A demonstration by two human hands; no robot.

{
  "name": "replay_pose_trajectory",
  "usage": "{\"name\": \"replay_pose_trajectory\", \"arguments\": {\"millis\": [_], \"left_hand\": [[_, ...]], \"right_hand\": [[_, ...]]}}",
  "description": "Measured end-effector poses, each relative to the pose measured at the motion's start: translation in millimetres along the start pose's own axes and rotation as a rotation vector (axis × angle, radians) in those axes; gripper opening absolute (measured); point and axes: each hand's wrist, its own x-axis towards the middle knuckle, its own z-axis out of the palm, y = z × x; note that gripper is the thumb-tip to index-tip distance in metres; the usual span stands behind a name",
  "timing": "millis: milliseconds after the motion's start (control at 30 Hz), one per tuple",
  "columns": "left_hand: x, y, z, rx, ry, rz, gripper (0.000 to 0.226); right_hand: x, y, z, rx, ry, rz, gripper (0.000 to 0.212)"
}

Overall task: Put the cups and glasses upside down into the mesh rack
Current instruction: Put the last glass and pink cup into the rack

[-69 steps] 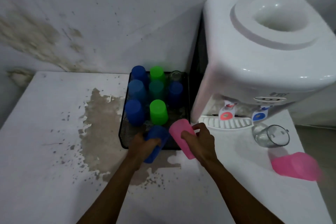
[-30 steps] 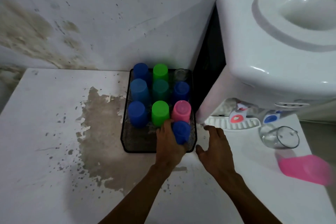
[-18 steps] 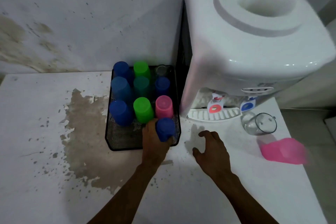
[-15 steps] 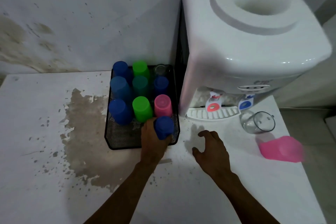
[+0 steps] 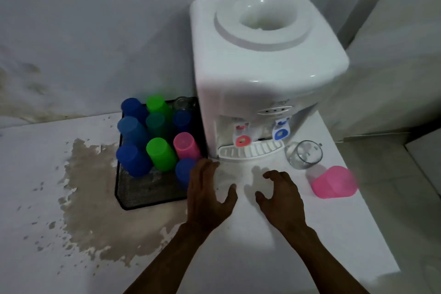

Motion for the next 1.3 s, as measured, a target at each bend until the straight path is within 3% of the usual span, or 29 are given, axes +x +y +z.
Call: {"name": "replay_pose_trajectory", "arguments": {"millis": [167,333,433,533,633,733,1000,1300], "left_hand": [[23.1,49.1,46.6,-0.07,-0.332,-0.051,0.054],[39.1,85.8,110.3,-0.007,-0.616,-0.067,0.083],[47.8,97.5,141.0,0.043,-0.699,-0.123,0.096],[52.2,101.5,166.9,0.094,-0.696,-0.176,0.106],[53.8,104.1,188.7,0.095,-0.697,-0.228,0.112],[56.3,107.1,207.1,0.047,-0.692,-0.313,0.111],[57.8,101.5,218.1,-0.113,-0.515,-0.458,0.078],[9.1,84.2,155.4,-0.202,-0.477,-0.495,0.08]], "right_hand": [[1.5,33.8,-31.1,0.051,0.14,-0.008,0.049],[3.4,72.5,-64.7,0.03,0.343,0.027,0.057],[4.6,90.7,-81.5,-0.029,0.502,0.066,0.07],[10.9,104.8,-90.6,-0.06,0.528,0.2,0.092],[19.8,121.9,-91.1,0.02,0.389,0.277,0.114],[25.2,136.9,-87.2,0.188,0.265,0.295,0.122],[28.1,141.9,-75.0,0.38,0.233,0.261,0.089],[6.1,125.3,-70.3,0.49,0.213,0.201,0.079]]}}
